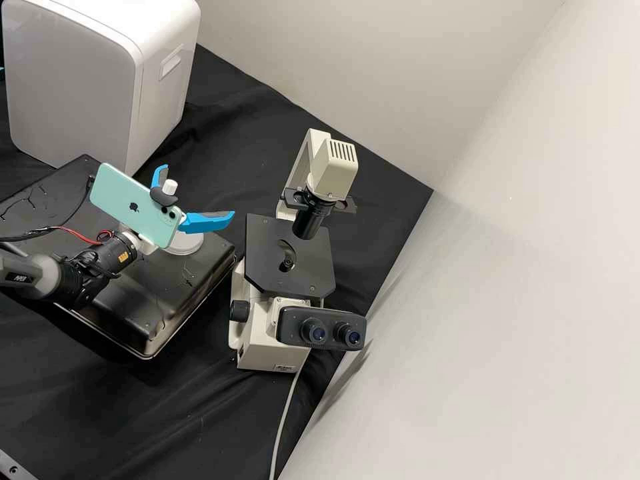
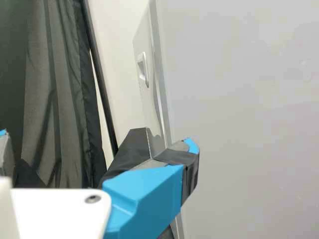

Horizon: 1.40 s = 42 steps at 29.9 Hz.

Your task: Place the petri dish on the microscope

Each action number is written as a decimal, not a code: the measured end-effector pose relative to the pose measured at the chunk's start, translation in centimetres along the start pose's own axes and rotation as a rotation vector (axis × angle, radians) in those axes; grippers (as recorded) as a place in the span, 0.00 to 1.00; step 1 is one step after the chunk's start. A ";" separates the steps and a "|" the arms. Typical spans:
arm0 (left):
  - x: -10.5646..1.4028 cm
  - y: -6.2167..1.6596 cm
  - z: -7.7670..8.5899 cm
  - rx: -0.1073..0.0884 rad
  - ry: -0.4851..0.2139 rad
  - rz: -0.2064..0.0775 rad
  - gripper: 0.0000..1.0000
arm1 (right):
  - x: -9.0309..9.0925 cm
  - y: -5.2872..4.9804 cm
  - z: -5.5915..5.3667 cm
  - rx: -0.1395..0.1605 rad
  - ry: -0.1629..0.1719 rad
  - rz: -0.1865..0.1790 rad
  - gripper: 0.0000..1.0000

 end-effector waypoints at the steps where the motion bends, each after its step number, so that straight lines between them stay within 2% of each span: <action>1: 0.0 0.00 0.0 0.000 0.000 0.000 1.00 | 0.0 0.0 0.0 0.000 0.000 0.000 1.00; 12: 0.0 -0.01 0.1 -0.002 -0.006 -0.001 1.00 | 0.0 0.0 0.0 0.000 0.000 0.000 1.00; 14: -0.1 -0.21 0.2 -0.018 -0.022 -0.011 1.00 | 0.0 0.0 0.0 0.000 0.000 0.000 1.00; 17: -0.6 -0.63 0.3 -0.061 -0.040 -0.032 1.00 | 0.0 0.0 0.0 0.000 0.000 0.000 1.00; 18: -1.1 -0.69 0.5 -0.079 -0.051 -0.038 1.00 | 0.0 0.0 0.0 0.000 0.000 0.000 1.00; 21: -2.1 -0.57 0.9 -0.117 -0.064 -0.040 1.00 | 0.0 0.0 0.0 0.000 0.000 0.000 1.00; 23: -2.7 -0.45 1.3 -0.135 -0.077 -0.039 1.00 | 0.0 0.0 0.0 0.000 0.000 0.000 1.00; 27: -4.1 -0.37 2.0 -0.138 -0.108 -0.041 1.00 | 0.0 0.0 0.0 0.000 0.000 0.000 1.00; 31: -5.6 -0.66 3.0 -0.141 -0.147 -0.057 1.00 | 0.0 0.0 0.0 0.000 0.000 0.000 1.00; 35: -7.2 -0.57 4.1 -0.144 -0.202 -0.055 1.00 | 0.0 0.0 0.0 0.000 0.000 0.000 1.00; 38: -8.4 -0.45 5.0 -0.153 -0.242 -0.050 1.00 | 0.0 0.0 0.0 0.000 0.000 0.000 1.00; 42: -9.8 -0.79 5.7 -0.159 -0.291 -0.045 1.00 | 0.0 0.0 0.0 0.000 0.000 0.000 1.00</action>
